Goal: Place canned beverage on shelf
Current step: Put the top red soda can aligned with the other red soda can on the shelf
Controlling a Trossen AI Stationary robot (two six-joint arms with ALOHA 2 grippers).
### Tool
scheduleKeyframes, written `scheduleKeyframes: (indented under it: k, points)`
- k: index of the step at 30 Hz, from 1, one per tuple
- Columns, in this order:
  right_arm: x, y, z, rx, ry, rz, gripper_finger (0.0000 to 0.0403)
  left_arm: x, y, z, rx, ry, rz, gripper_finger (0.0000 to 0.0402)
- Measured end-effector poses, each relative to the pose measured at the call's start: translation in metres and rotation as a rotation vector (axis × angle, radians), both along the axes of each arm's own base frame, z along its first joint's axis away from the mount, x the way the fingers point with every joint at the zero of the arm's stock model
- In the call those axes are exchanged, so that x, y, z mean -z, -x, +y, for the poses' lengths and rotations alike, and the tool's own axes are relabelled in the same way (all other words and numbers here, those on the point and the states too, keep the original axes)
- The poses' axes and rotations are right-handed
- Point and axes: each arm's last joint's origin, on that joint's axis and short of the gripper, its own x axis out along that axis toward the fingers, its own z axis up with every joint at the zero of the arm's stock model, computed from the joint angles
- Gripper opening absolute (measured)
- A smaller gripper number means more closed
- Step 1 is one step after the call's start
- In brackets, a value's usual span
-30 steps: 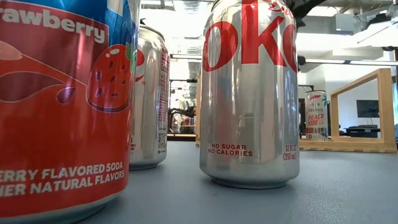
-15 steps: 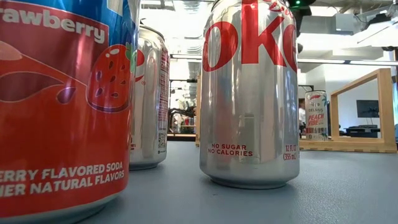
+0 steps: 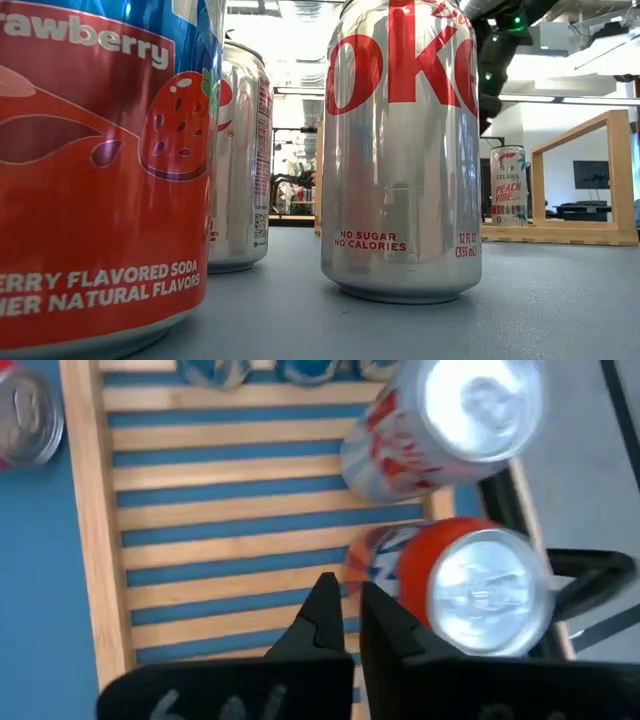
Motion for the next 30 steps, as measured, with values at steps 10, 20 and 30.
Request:
scheduleKeyframes:
  k: [10,20,30]
  points:
    - [0.002,0.004,-0.004,0.077,0.068,0.044,0.0002,-0.002,-0.001,0.000,-0.001,0.006,-0.027,0.0380]
    - [-0.001,-0.008,0.003,0.006,0.074,-0.023,0.0000,-0.002,-0.001,0.000,-0.002,0.008,-0.027,0.0380]
    - [0.018,-0.014,-0.009,0.026,0.055,0.061,0.0000,-0.002,-0.001,0.000,-0.002,0.008,-0.026,0.0380]
